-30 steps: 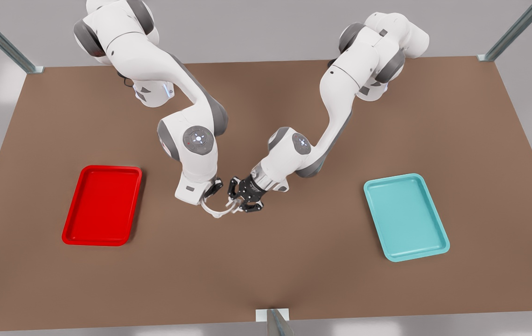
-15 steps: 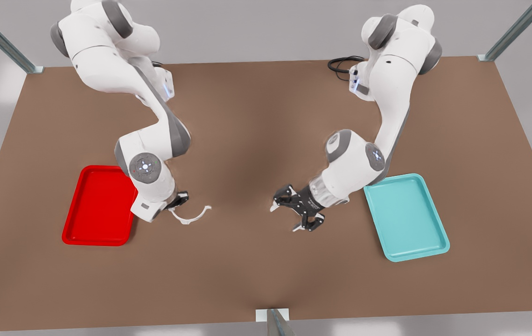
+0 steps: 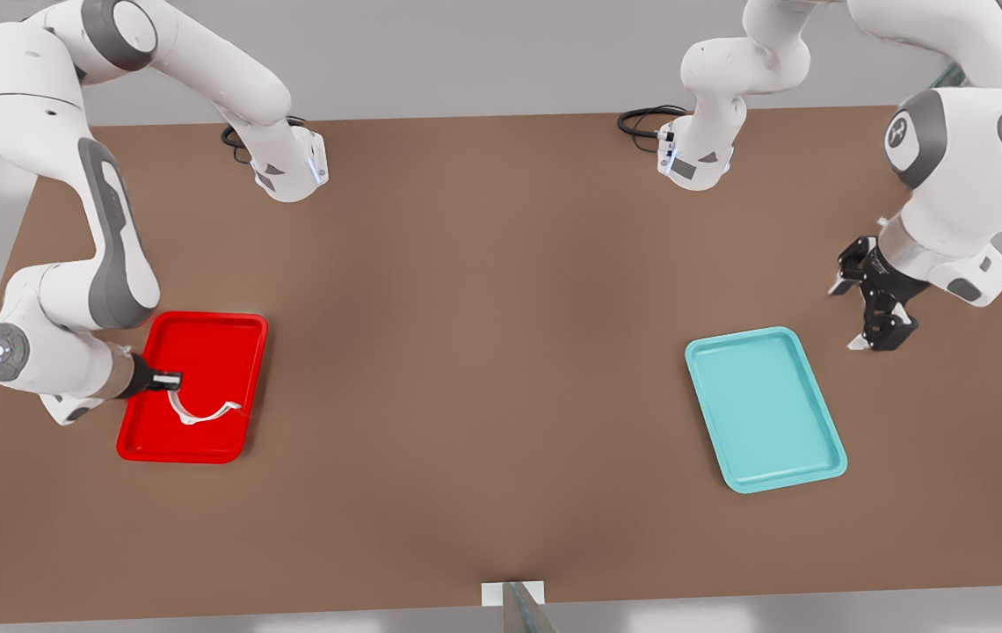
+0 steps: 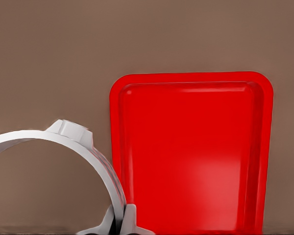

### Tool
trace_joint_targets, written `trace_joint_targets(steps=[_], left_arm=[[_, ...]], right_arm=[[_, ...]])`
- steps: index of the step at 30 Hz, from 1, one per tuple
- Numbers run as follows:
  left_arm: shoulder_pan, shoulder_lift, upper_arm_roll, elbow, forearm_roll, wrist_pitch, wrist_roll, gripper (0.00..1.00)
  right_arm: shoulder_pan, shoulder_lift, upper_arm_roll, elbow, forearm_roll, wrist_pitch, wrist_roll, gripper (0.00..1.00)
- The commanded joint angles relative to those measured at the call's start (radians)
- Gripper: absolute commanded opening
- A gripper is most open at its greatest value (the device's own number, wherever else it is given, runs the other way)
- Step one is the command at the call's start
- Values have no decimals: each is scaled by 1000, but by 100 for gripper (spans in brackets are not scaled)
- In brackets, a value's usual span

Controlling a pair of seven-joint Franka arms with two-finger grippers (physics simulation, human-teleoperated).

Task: Take the drainage pipe clamp from the left arm, pass it to the right arm, and place it in the plate on the right side

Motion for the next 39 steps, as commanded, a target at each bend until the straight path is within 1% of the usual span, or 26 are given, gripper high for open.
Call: trace_joint_targets(steps=[1, 3, 5, 8, 10, 12, 17, 29, 30, 31, 32, 35, 36, 38, 39], left_arm=[[-17, -17, 14, 1, -1, -109, 1506, 100], [-20, -21, 25, 1, -1, -112, 1523, 100], [-26, -26, 27, 1, 1, -123, 1528, 100], [-31, -3, 28, 1, 4, -131, 1528, 100], [-31, 18, 28, 5, 8, -126, 1531, 100], [-32, 40, 28, 7, 10, -120, 1529, 100], [-41, 40, 28, 7, 8, -121, 1520, 100], [-49, 58, 27, 11, 8, -124, 1514, 100], [-49, 69, 27, 27, 8, -124, 1514, 100], [-47, 74, 27, 27, 10, -126, 1514, 100], [-47, 75, 27, 27, 8, -127, 1514, 100], [-47, 77, 27, 27, 10, -124, 1517, 100], [-46, 77, 27, 28, 8, -124, 1516, 100], [-43, 77, 27, 36, 14, -131, 1517, 100], [-43, 77, 28, 36, 16, -131, 1517, 100]], right_arm=[[-3, 0, 1, -10, -2, -128, -172, 21], [-24, 56, -11, -10, -2, -145, -176, 21], [-47, 147, -19, 3, -21, -133, -179, 21], [-58, 173, -22, 3, -34, -131, -181, 21], [-66, 201, -41, 7, -36, -87, -202, 21], [-72, 208, -60, 7, -36, -56, -230, 21], [-90, 216, -71, 6, -38, -29, -271, 21], [-132, 222, -87, 6, -36, -27, -349, 21], [-130, 222, -87, 6, -38, -27, -349, 31], [-130, 222, -85, 6, -37, -38, -353, 100], [-135, 222, -87, 7, -36, -36, -443, 100], [-132, 221, -82, 32, -36, -33, -454, 100], [-126, 213, -59, 85, -38, -42, -451, 100], [-119, 172, 84, 289, -108, -199, -420, 100], [-109, 130, 185, 339, -205, -240, -365, 100]])
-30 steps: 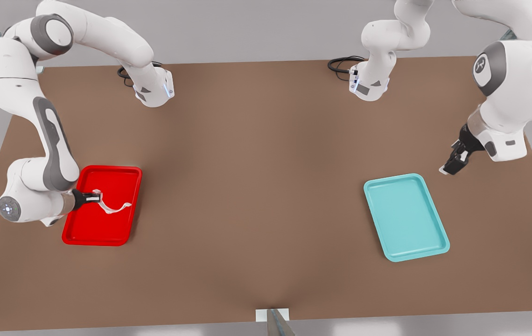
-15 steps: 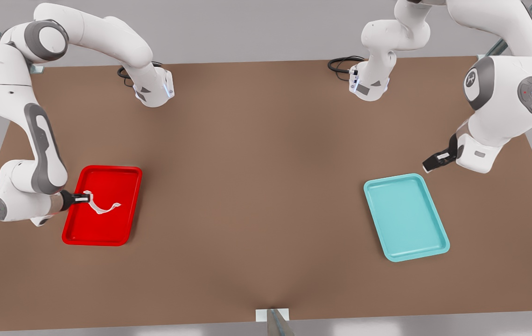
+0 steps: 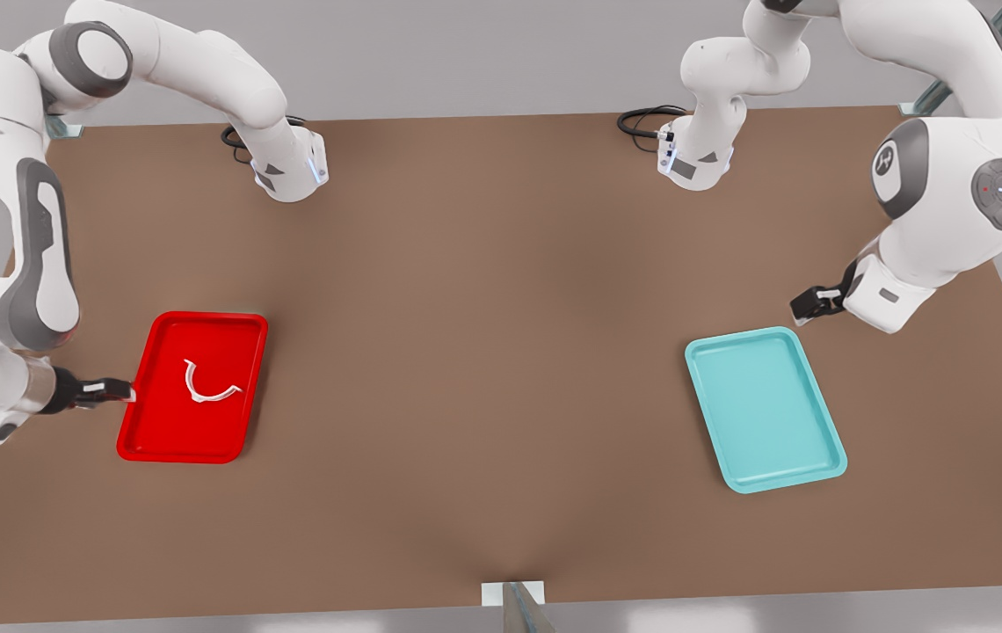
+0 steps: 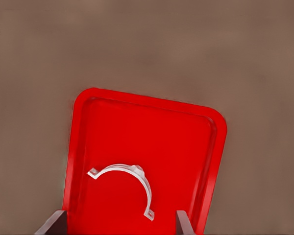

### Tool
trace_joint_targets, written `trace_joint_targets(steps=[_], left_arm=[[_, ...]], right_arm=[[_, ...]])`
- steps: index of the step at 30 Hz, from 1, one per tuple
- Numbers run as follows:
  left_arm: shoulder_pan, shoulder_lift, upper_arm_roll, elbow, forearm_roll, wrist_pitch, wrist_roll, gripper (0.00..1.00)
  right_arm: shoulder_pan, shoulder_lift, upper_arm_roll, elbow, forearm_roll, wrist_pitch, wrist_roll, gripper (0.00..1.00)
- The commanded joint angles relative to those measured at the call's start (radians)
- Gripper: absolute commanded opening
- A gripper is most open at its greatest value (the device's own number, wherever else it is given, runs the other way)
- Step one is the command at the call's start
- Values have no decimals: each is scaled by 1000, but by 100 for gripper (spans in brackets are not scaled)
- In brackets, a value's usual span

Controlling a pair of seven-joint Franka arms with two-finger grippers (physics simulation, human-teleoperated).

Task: Take the drainage pipe clamp from the left arm, pass it to the right arm, and place it in the plate on the right side

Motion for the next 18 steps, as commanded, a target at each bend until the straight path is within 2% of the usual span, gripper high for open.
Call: trace_joint_targets(steps=[1, 2, 7, 8, 9, 10, 11, 12, 15, 18], left_arm=[[2, -1, 1, 11, 4, -7, 173, 100], [4, -1, 1, 15, 4, -7, 176, 100], [-2, 39, -1, 29, 6, -3, 184, 100], [-2, 53, -1, 46, 6, -6, 182, 100], [-2, 59, -1, 49, 6, -6, 180, 100], [-2, 60, -1, 49, 7, -6, 180, 100], [-2, 62, -1, 49, 7, -6, 182, 100], [-4, 63, -1, 49, 7, -6, 180, 100], [-4, 62, -1, 49, 7, -6, 180, 100], [-6, 62, -1, 49, 7, -6, 180, 100]], right_arm=[[9, -35, 133, 53, -109, -181, 25, 100], [7, -37, 200, 53, -135, -203, 88, 100], [-11, -48, 372, 55, -146, -269, 98, 100], [18, -93, 365, 58, -144, -270, 96, 100], [239, -182, 152, 145, -132, -307, 108, 100], [642, -328, -333, 160, -59, -313, 122, 100], [951, -409, -814, 115, 249, -284, 122, 100], [1042, -483, -950, -25, 287, -195, 122, 100], [880, -482, -818, -44, 310, -173, 127, 100], [881, -430, -824, -28, 318, -173, 127, 100]])
